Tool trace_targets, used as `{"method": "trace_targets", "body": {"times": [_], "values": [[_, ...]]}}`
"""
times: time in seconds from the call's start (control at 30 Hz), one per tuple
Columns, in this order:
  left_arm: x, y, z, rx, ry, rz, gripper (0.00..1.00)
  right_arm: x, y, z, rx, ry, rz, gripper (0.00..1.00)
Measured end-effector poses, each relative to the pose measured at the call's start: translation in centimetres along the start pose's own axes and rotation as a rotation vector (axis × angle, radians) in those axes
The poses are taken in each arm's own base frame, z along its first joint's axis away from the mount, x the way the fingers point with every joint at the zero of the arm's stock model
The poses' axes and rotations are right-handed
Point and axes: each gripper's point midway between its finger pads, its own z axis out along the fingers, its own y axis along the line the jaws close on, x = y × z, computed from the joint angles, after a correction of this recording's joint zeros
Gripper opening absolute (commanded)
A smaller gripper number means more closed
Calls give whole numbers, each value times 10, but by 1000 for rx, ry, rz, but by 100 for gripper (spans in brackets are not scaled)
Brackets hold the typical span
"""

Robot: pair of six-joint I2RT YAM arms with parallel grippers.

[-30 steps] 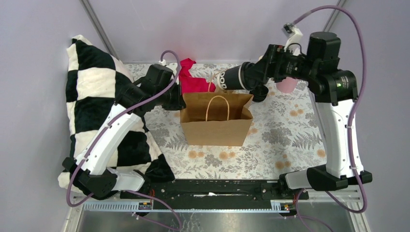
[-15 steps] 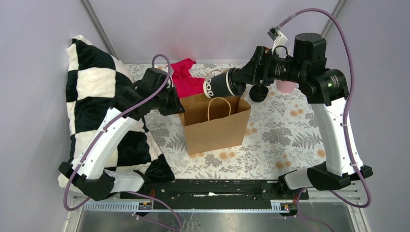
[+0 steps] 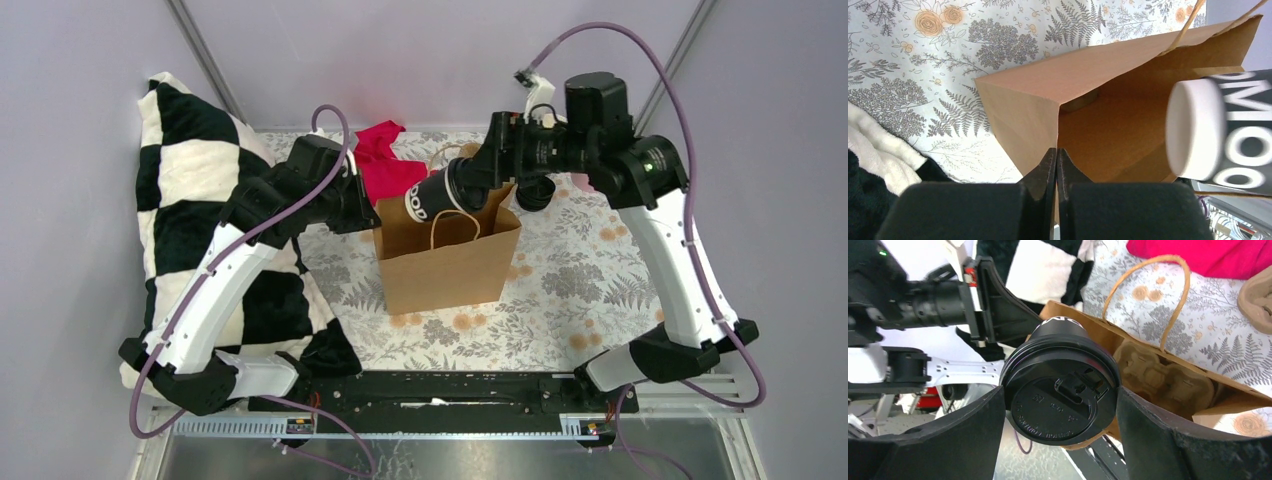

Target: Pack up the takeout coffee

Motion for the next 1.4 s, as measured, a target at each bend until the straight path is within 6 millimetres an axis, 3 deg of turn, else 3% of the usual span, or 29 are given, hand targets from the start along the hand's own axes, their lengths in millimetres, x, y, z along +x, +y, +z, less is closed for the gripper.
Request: {"method": "trace_targets", "body": {"times": [0.17,0.33,0.63,0.83,1.07,1.27,1.4], "values": [[3,3,4,-6,8,20,7,12,-13,18,66,65,-46,67],[4,6,8,-14,16,46,1,21,-18,24,118,100,-105,66],[-4,1,12,-1,8,106,0,48,-5,33,142,171,-209,66],[-14,-13,7,98,-70,162,0,62,5,38,157,196,-305,66],[-1,-13,-10,202,-149,220,0,96,11,50,209,274,-517,65],[23,3,-5,220,-164,207,0,127,16,69,279,348,-749,66],[26,4,-11,250,-205,181,0,152,16,78,310,407,-860,66]]}}
